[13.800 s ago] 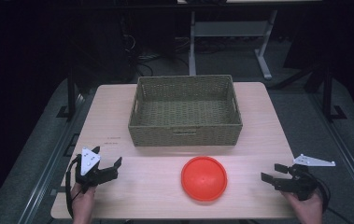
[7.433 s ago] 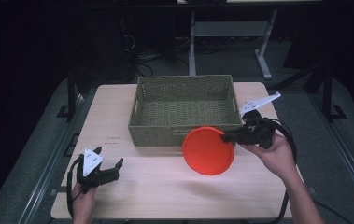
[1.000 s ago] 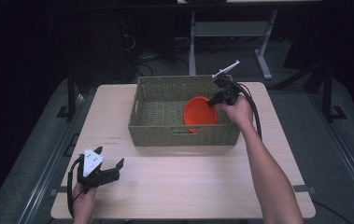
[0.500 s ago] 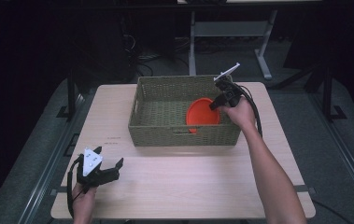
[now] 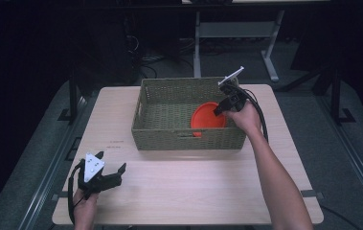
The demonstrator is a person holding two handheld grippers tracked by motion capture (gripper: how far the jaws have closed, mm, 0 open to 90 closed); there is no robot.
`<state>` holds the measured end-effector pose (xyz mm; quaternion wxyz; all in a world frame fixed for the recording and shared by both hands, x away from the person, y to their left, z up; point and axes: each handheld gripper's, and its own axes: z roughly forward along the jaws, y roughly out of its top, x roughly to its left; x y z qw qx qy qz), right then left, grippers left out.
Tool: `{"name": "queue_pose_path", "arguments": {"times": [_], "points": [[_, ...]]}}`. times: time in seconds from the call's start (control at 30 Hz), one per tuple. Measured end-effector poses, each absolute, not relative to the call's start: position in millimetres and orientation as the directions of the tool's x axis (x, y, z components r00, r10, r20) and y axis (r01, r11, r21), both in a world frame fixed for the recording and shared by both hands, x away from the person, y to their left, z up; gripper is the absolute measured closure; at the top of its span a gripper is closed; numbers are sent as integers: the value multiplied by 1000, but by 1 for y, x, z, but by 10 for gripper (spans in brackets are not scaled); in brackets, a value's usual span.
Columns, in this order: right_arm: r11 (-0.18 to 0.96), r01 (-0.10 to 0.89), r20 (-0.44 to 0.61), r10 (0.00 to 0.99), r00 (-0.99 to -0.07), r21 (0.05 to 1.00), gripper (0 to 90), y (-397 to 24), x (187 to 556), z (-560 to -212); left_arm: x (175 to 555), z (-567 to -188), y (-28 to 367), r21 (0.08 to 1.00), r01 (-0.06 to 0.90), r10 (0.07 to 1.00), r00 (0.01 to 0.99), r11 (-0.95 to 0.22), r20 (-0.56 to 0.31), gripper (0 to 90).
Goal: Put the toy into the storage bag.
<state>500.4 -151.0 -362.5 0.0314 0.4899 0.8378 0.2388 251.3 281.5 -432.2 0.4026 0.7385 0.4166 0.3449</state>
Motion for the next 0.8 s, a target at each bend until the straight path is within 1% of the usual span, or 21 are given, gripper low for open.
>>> {"name": "queue_pose_path", "arguments": {"times": [0.37,0.5,0.53,0.8], "points": [[404,812,184,839,-513,422,534,-157,501,-362,252,-433,282,881,342,893,416,-328,172,128],[364,812,216,840,-498,456,522,-164,499,-356,252,-433,281,881,341,893,415,-329,173,128],[363,810,218,839,-499,461,498,-165,498,-354,252,-433,281,880,341,892,417,-332,175,128],[366,802,235,825,-515,472,429,-165,492,-350,252,-434,281,880,342,892,417,-329,172,128]]}}
